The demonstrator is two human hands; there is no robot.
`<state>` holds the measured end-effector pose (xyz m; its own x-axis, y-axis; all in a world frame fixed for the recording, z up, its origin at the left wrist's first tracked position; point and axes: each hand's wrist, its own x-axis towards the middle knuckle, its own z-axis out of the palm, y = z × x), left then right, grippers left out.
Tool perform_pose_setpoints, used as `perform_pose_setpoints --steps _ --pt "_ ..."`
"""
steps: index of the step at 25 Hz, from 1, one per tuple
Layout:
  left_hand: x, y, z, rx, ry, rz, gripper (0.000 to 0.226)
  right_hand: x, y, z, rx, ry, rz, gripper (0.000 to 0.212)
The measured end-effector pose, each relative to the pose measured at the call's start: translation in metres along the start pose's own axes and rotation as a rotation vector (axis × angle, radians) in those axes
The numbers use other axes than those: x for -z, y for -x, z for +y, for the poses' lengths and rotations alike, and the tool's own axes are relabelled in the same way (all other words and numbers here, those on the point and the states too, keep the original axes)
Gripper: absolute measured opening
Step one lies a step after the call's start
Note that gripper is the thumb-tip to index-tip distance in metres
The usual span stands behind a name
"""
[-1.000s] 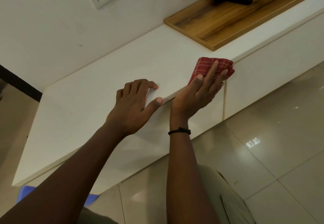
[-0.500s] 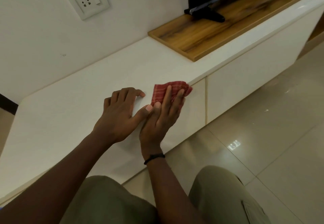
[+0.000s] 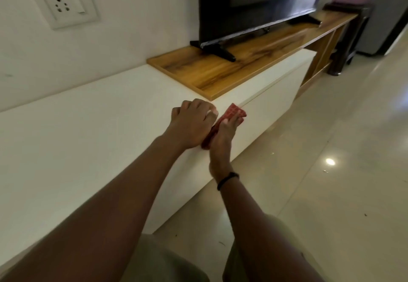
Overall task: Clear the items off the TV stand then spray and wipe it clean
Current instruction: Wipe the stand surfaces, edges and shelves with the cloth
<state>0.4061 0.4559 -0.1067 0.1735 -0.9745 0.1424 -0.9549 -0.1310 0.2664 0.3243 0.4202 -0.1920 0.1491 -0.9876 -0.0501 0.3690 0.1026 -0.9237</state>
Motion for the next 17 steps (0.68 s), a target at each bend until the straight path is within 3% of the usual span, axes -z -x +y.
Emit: perform_pose_setpoints --steps 3,6,10,15,17 --pt "-0.02 0.005 -0.006 -0.04 -0.277 0.083 0.053 -0.014 0.03 0.015 0.202 0.078 -0.056 0.06" --pt "-0.019 0.005 -0.007 -0.073 -0.332 0.067 0.069 -0.017 0.029 0.009 0.196 0.099 -0.014 0.056" --pt "-0.025 0.0 -0.008 -0.041 -0.234 0.1 0.059 -0.007 0.007 -0.008 0.171 0.217 0.042 0.053" --pt "-0.024 -0.004 -0.006 -0.007 -0.185 0.073 0.066 0.016 0.011 0.001 0.123 0.16 -0.139 0.056" --pt "-0.024 -0.005 -0.004 0.014 -0.197 0.079 0.058 0.018 0.015 0.008 0.103 0.109 -0.175 0.057"
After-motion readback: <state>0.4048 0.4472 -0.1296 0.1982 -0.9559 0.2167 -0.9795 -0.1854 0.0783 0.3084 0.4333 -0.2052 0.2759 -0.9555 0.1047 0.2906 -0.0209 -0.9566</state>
